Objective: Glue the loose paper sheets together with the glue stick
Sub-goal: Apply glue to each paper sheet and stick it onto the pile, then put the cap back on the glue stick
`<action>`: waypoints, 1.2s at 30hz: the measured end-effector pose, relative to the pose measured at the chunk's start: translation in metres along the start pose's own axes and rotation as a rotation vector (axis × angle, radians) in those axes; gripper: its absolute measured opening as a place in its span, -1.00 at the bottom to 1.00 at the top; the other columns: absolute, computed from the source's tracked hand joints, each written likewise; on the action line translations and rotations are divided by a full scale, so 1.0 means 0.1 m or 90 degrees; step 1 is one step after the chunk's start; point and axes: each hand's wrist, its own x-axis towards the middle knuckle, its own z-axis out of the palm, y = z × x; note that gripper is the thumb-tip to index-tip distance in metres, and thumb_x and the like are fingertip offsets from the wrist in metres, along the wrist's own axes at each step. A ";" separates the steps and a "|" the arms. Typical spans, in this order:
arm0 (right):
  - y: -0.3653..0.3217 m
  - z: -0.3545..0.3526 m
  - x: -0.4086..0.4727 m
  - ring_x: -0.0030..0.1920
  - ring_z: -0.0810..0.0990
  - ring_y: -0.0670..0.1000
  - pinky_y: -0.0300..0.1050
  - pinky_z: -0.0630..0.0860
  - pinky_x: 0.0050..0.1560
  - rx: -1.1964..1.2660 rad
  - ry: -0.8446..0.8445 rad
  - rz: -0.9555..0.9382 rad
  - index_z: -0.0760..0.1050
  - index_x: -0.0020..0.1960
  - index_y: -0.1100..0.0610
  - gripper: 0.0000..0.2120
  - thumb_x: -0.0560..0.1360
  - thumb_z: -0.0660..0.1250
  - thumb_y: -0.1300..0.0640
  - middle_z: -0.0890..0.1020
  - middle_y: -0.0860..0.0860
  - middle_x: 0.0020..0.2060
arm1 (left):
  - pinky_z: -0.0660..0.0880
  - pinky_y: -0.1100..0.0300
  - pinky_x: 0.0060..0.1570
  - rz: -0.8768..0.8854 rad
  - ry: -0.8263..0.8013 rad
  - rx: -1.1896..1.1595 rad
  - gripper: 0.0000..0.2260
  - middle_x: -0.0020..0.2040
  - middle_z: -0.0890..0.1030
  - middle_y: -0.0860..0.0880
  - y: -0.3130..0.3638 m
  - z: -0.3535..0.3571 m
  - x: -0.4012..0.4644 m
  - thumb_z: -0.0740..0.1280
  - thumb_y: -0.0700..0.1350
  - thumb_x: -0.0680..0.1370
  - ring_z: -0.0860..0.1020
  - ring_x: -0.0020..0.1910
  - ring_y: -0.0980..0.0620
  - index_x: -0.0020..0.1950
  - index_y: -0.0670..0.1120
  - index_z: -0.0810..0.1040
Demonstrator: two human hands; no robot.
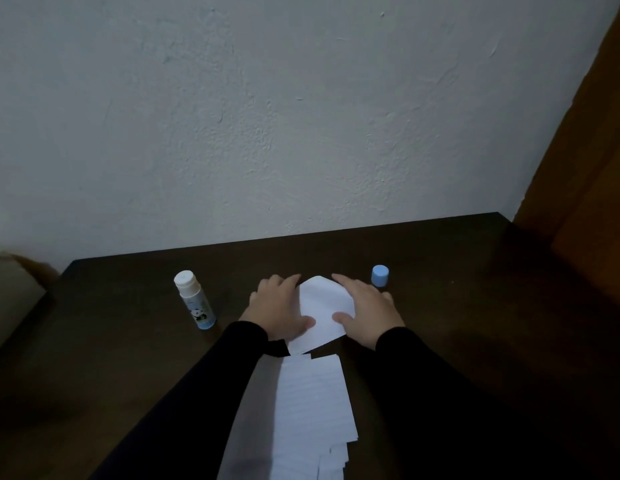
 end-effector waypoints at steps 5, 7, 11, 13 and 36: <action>-0.18 -0.17 -0.23 0.39 0.31 -0.09 -0.12 0.25 0.40 0.344 0.060 -0.072 0.20 0.48 -0.19 -0.45 0.58 0.27 0.17 0.34 -0.10 0.43 | 0.42 0.20 0.05 0.081 0.206 -0.169 -0.84 0.02 0.46 0.04 -0.12 -0.15 -0.22 0.29 -0.01 0.59 0.49 0.05 0.05 0.13 -0.03 0.50; -0.25 -0.21 -0.34 0.32 0.35 -0.09 -0.10 0.35 0.35 0.426 0.071 -0.097 0.17 0.48 -0.20 -0.42 0.57 0.30 0.16 0.33 -0.10 0.39 | 0.46 0.16 0.07 0.112 0.234 -0.209 -0.87 0.00 0.47 0.07 -0.14 -0.29 -0.35 0.25 -0.04 0.61 0.49 0.02 0.10 0.14 0.02 0.48; -0.31 -0.11 -0.56 0.29 0.44 -0.05 0.02 0.44 0.32 0.475 0.037 -0.047 0.13 0.51 -0.13 -0.29 0.49 0.41 0.13 0.41 -0.04 0.38 | 0.44 -0.05 0.23 0.077 0.119 -0.209 -0.78 0.11 0.51 0.08 -0.27 -0.45 -0.59 0.28 0.06 0.58 0.48 0.14 0.04 0.21 0.10 0.45; -0.31 0.01 -0.69 0.15 0.54 -0.05 -0.01 0.51 0.22 0.427 -0.041 0.005 0.08 0.53 -0.10 -0.22 0.46 0.45 0.10 0.53 -0.01 0.24 | 0.44 -0.04 0.24 0.047 0.000 -0.145 -0.58 0.18 0.50 0.07 -0.31 -0.41 -0.75 0.35 0.22 0.48 0.48 0.16 0.05 0.27 0.09 0.43; -0.29 0.41 -1.33 0.47 -0.02 0.06 0.12 -0.04 0.45 -0.136 -0.184 -0.021 -0.09 0.54 -0.17 0.10 0.19 0.39 -0.49 -0.02 -0.09 0.52 | 0.45 0.13 0.14 -0.073 -0.141 0.077 -0.20 0.33 0.39 -0.02 -0.34 -0.03 -1.37 0.39 0.41 0.33 0.43 0.20 0.03 0.42 -0.01 0.32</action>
